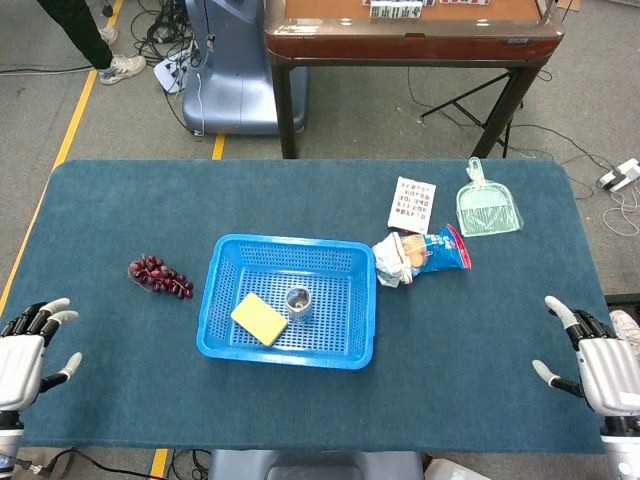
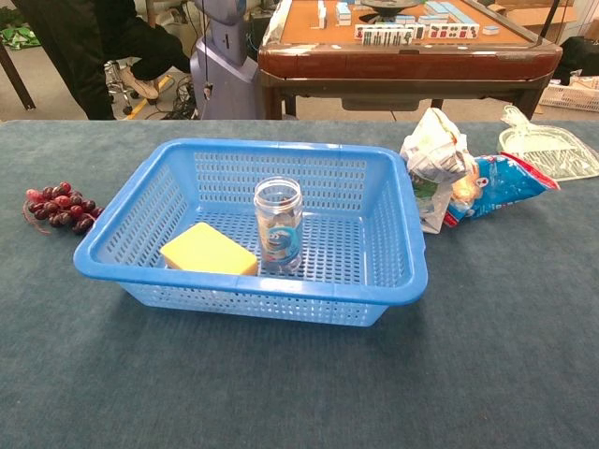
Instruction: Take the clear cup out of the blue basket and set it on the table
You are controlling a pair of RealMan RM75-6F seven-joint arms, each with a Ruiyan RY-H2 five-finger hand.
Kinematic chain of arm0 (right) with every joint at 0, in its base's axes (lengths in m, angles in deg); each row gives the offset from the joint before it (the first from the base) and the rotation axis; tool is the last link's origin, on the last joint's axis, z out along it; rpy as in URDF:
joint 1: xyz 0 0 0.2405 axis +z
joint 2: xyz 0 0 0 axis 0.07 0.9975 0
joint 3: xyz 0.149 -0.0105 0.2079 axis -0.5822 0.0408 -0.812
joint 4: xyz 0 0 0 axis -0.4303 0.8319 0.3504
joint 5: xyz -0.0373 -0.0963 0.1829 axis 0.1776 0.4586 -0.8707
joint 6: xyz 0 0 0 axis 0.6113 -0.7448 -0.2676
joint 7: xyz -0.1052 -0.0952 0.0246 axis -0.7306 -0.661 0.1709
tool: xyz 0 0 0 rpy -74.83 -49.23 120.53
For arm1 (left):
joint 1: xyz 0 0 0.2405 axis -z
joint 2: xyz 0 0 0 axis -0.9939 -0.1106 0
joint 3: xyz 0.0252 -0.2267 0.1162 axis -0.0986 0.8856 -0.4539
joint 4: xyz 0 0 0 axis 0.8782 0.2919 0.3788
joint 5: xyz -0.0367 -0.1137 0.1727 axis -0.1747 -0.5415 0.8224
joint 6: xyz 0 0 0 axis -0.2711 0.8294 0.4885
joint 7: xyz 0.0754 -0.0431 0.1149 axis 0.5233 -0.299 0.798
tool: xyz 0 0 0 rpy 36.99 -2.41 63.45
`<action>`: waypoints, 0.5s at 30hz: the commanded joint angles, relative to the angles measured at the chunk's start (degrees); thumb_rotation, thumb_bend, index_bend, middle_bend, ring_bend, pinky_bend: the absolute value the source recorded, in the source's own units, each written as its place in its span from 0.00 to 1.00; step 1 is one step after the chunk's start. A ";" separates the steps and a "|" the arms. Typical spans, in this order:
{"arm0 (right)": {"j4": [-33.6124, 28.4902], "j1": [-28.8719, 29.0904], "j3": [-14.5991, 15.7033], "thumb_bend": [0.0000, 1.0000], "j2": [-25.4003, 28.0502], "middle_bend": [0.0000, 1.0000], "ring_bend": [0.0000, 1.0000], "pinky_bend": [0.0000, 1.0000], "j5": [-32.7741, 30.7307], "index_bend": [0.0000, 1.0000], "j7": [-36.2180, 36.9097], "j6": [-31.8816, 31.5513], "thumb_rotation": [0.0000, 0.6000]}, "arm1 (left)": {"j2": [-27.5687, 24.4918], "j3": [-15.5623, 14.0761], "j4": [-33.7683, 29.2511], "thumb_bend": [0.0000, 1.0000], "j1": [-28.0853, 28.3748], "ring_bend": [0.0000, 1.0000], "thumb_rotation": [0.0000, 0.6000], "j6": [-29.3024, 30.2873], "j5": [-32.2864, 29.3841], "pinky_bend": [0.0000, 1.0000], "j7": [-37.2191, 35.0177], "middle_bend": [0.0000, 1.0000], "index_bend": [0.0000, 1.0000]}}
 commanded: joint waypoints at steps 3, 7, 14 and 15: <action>-0.04 -0.13 0.11 0.15 0.03 0.27 0.22 0.35 0.02 0.14 -0.01 -0.07 1.00 | 0.10 0.00 0.04 0.27 0.08 0.17 1.00 -0.14 0.06 0.24 0.02 0.21 0.38; -0.05 -0.14 0.08 0.15 0.18 0.27 0.22 0.35 0.73 0.14 0.16 -0.56 1.00 | 0.06 -0.05 -0.05 0.27 0.05 0.17 1.00 -0.05 0.26 0.24 0.07 0.21 0.38; -0.03 0.78 -0.32 0.15 -0.01 0.28 0.22 0.35 2.58 0.14 0.83 -0.75 1.00 | -0.10 -0.17 -0.13 0.27 -0.19 0.17 1.00 0.27 0.52 0.24 -0.19 0.21 0.38; -0.39 1.20 -0.32 0.15 0.25 0.28 0.22 0.35 3.00 0.14 0.75 -0.28 1.00 | -0.22 -0.19 -0.19 0.27 -0.22 0.17 1.00 0.35 0.66 0.24 -0.22 0.21 0.38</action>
